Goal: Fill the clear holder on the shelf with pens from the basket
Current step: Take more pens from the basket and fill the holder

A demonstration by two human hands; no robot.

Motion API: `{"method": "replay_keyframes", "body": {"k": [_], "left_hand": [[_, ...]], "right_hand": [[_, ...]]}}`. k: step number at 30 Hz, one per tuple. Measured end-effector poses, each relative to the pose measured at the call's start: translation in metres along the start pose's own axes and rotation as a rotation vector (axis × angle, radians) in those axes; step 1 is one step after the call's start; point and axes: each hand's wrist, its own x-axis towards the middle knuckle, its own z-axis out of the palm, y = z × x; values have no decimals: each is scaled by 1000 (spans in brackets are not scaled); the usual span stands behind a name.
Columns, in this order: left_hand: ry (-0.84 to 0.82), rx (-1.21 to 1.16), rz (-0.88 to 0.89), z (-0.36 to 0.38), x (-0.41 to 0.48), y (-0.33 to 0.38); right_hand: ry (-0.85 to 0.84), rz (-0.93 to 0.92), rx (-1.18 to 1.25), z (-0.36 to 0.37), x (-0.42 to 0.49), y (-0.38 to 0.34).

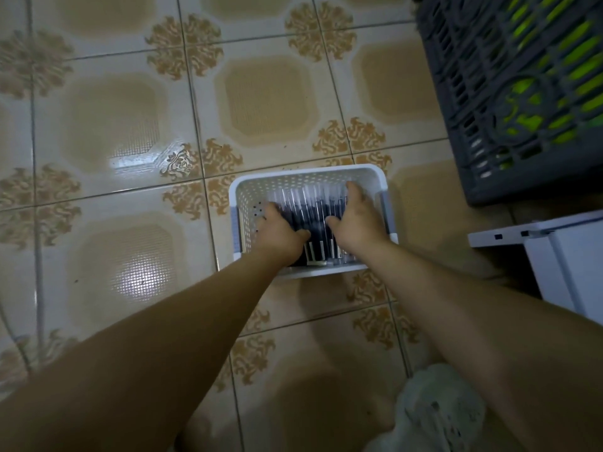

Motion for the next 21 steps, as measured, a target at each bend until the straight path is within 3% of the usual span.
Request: {"method": "replay_keyframes", "body": {"k": [3,7,21], "left_hand": [[75,-78,-20,4,1,1],[84,-195,-61,7,-1,7],[-114,-470,-131,8,5,4]], "right_hand": [[25,15,101,-1,3,-3],[12,30,54,0,7,-8],[-74,95,355,-1,5,-19]]}}
